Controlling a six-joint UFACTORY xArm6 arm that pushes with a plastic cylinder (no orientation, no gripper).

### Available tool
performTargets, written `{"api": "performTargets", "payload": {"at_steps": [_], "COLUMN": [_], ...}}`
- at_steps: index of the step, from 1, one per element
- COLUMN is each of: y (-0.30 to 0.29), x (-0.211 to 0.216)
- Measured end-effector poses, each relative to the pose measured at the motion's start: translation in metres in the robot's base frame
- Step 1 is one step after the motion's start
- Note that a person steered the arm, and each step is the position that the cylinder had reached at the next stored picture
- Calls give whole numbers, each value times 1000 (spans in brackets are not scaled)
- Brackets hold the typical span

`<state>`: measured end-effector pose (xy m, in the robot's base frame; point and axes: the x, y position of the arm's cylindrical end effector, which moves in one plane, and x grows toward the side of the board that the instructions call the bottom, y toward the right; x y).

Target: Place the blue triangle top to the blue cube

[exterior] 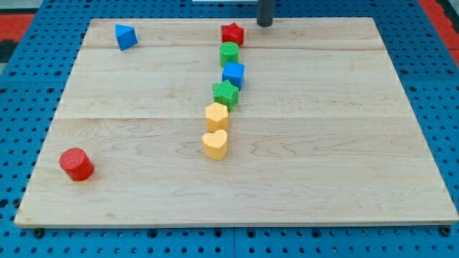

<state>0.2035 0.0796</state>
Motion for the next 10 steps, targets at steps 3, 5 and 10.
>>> {"api": "performTargets", "payload": {"at_steps": [3, 5, 10], "y": [-3, -28, -81], "x": [21, 36, 36]}}
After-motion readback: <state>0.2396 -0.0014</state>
